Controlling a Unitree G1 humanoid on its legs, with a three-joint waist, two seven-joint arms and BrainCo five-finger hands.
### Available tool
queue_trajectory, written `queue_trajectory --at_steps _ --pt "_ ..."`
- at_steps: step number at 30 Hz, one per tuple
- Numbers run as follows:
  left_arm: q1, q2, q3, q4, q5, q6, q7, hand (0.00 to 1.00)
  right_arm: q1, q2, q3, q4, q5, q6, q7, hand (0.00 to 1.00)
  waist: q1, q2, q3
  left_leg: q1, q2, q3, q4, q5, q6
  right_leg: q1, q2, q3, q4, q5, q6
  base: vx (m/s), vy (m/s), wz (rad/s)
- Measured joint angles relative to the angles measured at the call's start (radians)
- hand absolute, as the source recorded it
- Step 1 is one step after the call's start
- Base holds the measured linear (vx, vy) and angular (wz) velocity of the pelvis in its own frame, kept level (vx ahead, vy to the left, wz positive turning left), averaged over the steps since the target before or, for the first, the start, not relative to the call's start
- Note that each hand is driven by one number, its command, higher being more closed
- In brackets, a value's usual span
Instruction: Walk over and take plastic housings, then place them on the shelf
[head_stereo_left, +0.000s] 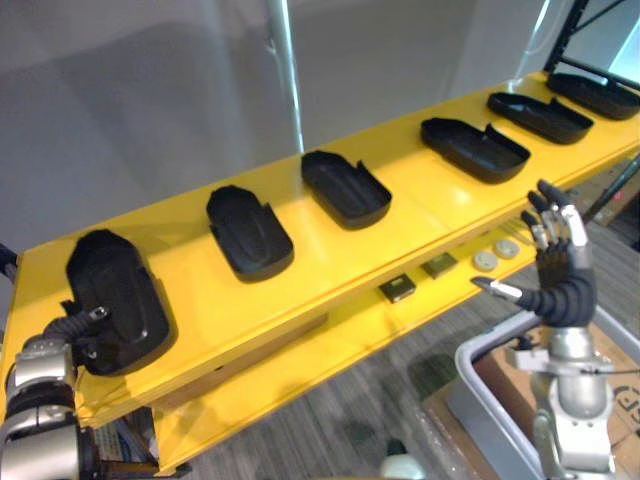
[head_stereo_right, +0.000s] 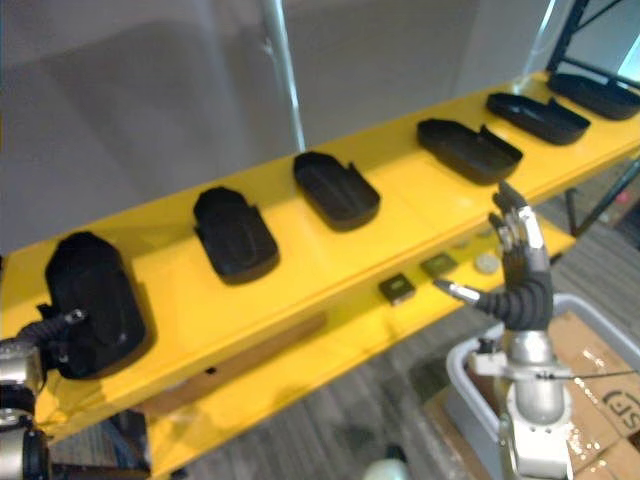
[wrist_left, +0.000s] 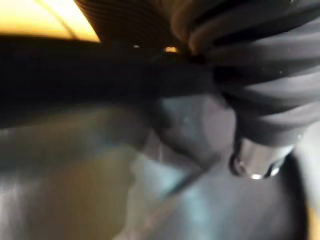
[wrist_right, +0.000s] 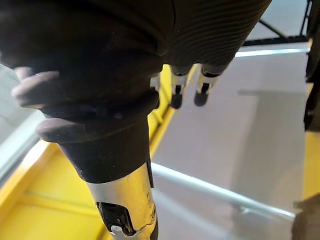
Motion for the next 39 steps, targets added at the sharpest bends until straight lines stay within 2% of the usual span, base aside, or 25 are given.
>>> queue_trajectory --at_steps 3,9,11,12,14,16,17,19,20,21,23,26,28,30,32,35,39 --pt "-0.004 0.0 -0.001 0.0 0.011 -0.022 0.027 0.0 0.0 -0.01 0.014 -0.003 0.012 0.014 0.018 0.0 -0.008 0.007 0.004 0.0 0.0 0.001 0.0 0.0 0.0 -0.005 0.0 0.003 0.003 0.0 0.0 0.0 0.0 -0.04" --pt "-0.012 0.0 -0.023 0.0 -0.001 -0.099 0.146 0.0 0.001 -0.038 0.013 -0.003 0.033 0.036 0.053 0.0 -0.019 0.016 0.009 0.001 -0.001 0.007 0.0 -0.001 -0.001 -0.014 0.0 0.018 0.006 0.0 0.0 0.0 0.002 -0.05" --pt "-0.028 0.0 -0.023 0.0 -0.054 -0.141 0.239 0.0 -0.001 -0.058 0.012 -0.003 0.043 0.029 0.09 0.0 -0.022 0.023 0.014 0.0 -0.002 0.008 0.0 -0.002 -0.002 -0.024 0.0 0.027 0.012 0.0 0.001 0.0 0.002 -0.1" --pt "-0.036 0.0 -0.023 0.0 -0.069 -0.156 0.264 0.0 -0.001 -0.06 0.012 -0.003 0.055 0.023 0.102 0.0 -0.023 0.025 0.015 0.0 -0.003 0.008 0.0 -0.002 -0.002 -0.024 0.0 0.028 0.013 0.0 0.001 0.0 0.001 -0.03" --pt "-0.07 0.0 -0.019 -0.005 -0.082 -0.208 0.35 0.0 -0.014 -0.063 0.016 -0.004 0.077 -0.015 0.144 0.0 -0.024 0.03 0.017 0.002 -0.003 0.008 0.0 -0.002 -0.002 -0.024 0.0 0.028 0.015 0.0 0.001 0.0 0.0 0.0" --pt "-0.098 0.0 -0.021 -0.063 -0.098 -0.289 0.47 0.0 -0.069 -0.071 0.065 -0.003 0.099 -0.08 0.181 0.0 -0.028 0.031 0.018 0.003 -0.003 0.005 0.0 -0.002 -0.002 -0.021 0.0 0.028 0.017 0.002 0.004 0.0 0.0 0.0" --pt "-0.12 -0.001 -0.032 -0.124 -0.097 -0.345 0.55 0.0 -0.128 -0.083 0.131 -0.003 0.094 -0.121 0.185 0.0 -0.028 0.03 0.018 0.003 -0.003 0.0 0.0 -0.002 -0.002 -0.018 0.0 0.026 0.016 0.006 0.011 0.0 0.0 0.0" --pt "-0.142 -0.002 -0.051 -0.185 -0.095 -0.407 0.617 0.0 -0.188 -0.087 0.199 -0.002 0.068 -0.141 0.169 0.0 -0.023 0.028 0.019 0.007 -0.003 -0.008 0.0 -0.002 -0.002 -0.004 0.0 0.019 0.011 0.007 0.012 0.0 -0.006 0.1" --pt "-0.147 -0.008 -0.07 -0.256 -0.088 -0.451 0.657 0.0 -0.227 -0.087 0.241 0.004 0.045 -0.152 0.148 0.0 -0.01 0.028 0.019 0.008 -0.003 -0.015 0.0 -0.001 -0.001 0.004 0.0 0.008 0.008 0.008 0.014 0.0 -0.009 0.21" --pt "-0.147 -0.02 -0.07 -0.309 -0.076 -0.468 0.676 0.0 -0.238 -0.086 0.254 0.007 0.03 -0.157 0.134 0.0 -0.006 0.028 0.019 0.006 -0.003 -0.027 0.0 0.0 0.0 0.012 -0.001 -0.004 0.006 0.008 0.014 0.01 -0.016 0.4" --pt "-0.132 -0.095 -0.065 -0.548 -0.032 -0.544 0.719 0.0 -0.276 -0.08 0.287 0.055 -0.02 -0.153 0.063 0.0 0.038 0.025 0.017 0.005 -0.002 -0.072 0.0 0.003 0.001 0.047 -0.003 -0.052 0.001 0.006 0.011 0.02 -0.021 0.55" --pt "-0.062 -0.145 -0.046 -0.788 0.017 -0.563 0.715 0.0 -0.312 -0.06 0.293 0.106 -0.063 -0.131 0.01 0.0 0.077 0.025 0.017 0.002 -0.002 -0.114 -0.005 0.007 0.0 0.08 -0.004 -0.096 -0.009 -0.001 0.007 0.01 -0.016 0.41" --pt "0.008 -0.182 -0.011 -0.935 0.028 -0.567 0.697 0.0 -0.324 -0.043 0.292 0.119 -0.084 -0.113 -0.013 0.0 0.091 0.023 0.015 0.001 -0.001 -0.146 -0.005 0.009 -0.001 0.104 -0.004 -0.135 -0.012 -0.01 0.003 0.03 -0.031 0.49" --pt "0.079 -0.224 0.023 -1.052 0.05 -0.566 0.671 0.0 -0.328 -0.03 0.295 0.12 -0.086 -0.108 -0.013 0.0 0.112 0.021 0.01 -0.002 -0.001 -0.175 -0.006 0.013 -0.002 0.121 -0.004 -0.165 -0.012 -0.018 0.003 0.02 -0.027 0.48" --pt "0.192 -0.304 0.055 -1.188 0.053 -0.567 0.642 0.0 -0.336 -0.003 0.297 0.121 -0.086 -0.094 -0.007 0.0 0.138 0.014 -0.026 -0.037 -0.001 -0.222 -0.006 0.024 -0.002 0.121 -0.002 -0.208 -0.012 -0.026 0.0 0.03 -0.026 0.57" --pt "0.313 -0.402 0.063 -1.262 0.06 -0.566 0.637 0.0 -0.351 0.017 0.326 0.128 -0.085 -0.073 0.006 0.0 0.173 0.001 -0.041 -0.045 -0.001 -0.259 -0.006 0.03 -0.003 0.141 0.0 -0.251 -0.01 -0.036 -0.006 0.01 -0.028 0.45" --pt "0.545 -0.593 0.045 -1.291 0.056 -0.553 0.639 0.0 -0.357 0.068 0.393 0.142 -0.086 -0.057 0.04 0.0 0.225 -0.033 -0.069 -0.087 -0.004 -0.337 -0.007 0.048 -0.001 0.153 0.004 -0.326 -0.001 -0.062 -0.012 -0.01 -0.028 0.54"
